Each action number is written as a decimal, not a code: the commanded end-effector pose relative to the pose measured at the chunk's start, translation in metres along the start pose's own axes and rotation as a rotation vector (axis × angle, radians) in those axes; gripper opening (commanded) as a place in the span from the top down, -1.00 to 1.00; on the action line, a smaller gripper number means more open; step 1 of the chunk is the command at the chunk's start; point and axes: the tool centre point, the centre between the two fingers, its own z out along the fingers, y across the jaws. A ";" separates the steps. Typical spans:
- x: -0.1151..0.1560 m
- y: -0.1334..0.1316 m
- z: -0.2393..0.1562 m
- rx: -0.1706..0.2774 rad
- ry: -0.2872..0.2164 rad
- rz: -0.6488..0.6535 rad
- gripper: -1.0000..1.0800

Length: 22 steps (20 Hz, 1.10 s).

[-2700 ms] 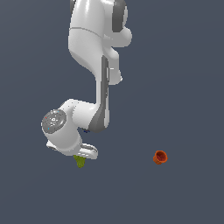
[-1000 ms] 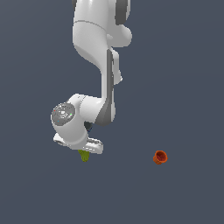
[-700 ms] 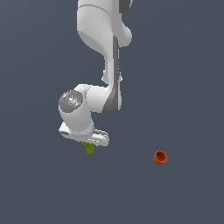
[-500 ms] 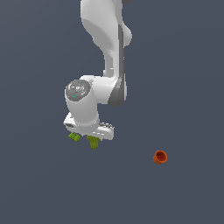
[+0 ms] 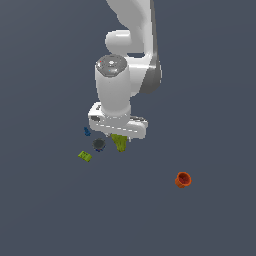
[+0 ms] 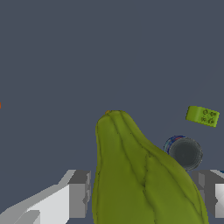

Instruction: Pick up a designated object from a clutter of objects.

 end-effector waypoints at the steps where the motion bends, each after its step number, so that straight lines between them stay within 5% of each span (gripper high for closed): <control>1: -0.015 -0.011 -0.018 -0.001 0.003 0.000 1.00; 22: -0.153 -0.114 -0.172 -0.006 0.005 0.001 1.00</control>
